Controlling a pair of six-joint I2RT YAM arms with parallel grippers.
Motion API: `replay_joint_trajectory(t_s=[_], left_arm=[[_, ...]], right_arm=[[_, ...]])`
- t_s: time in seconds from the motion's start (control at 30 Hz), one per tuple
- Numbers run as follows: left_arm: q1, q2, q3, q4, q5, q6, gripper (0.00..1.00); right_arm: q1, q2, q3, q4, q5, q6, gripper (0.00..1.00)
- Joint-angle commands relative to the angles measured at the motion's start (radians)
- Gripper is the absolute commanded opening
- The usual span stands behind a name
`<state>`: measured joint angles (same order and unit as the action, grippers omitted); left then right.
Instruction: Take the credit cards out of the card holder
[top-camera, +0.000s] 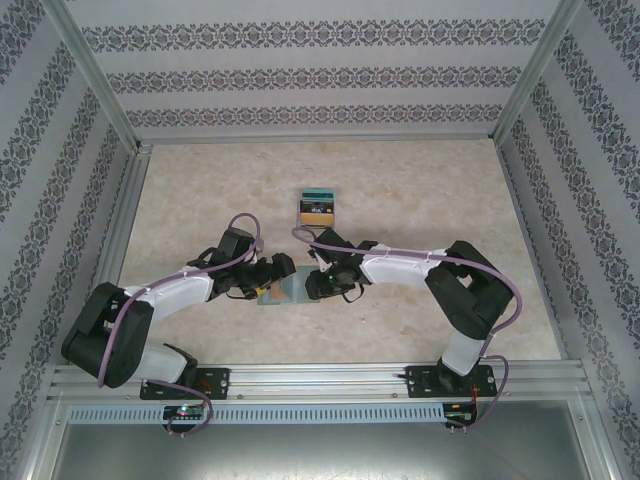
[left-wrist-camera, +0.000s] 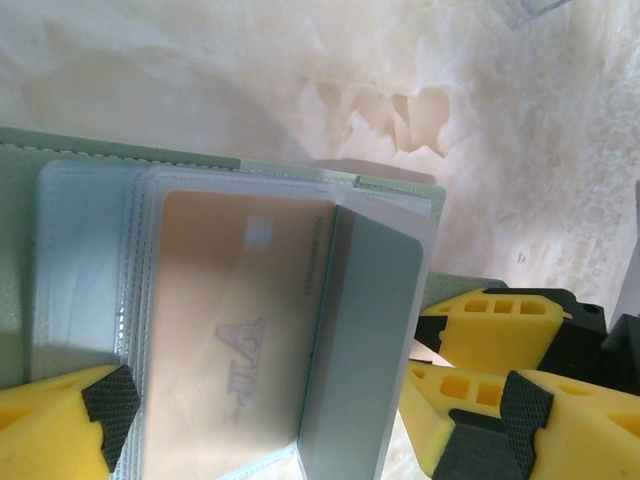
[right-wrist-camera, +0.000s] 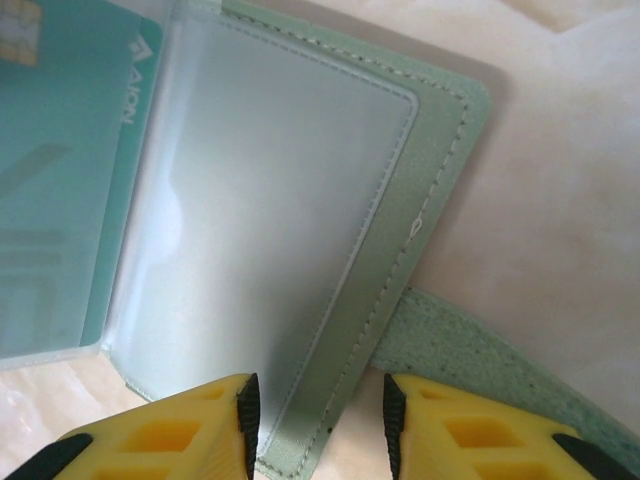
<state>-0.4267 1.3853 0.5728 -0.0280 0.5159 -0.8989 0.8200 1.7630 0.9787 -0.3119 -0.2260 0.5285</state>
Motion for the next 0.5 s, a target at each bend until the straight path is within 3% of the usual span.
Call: replay_joint_trajectory(t_s=[0.0, 0.47], left_arm=[[-0.017, 0.017, -0.023, 0.012, 0.019, -0.018, 0.95], [-0.019, -0.047, -0.008, 0.086, 0.1, 0.0, 0.95]], right_arm=[[-0.005, 0.043, 0.027, -0.006, -0.011, 0.01, 0.4], [-0.007, 0.091, 0.065, -0.032, -0.015, -0.005, 0.4]])
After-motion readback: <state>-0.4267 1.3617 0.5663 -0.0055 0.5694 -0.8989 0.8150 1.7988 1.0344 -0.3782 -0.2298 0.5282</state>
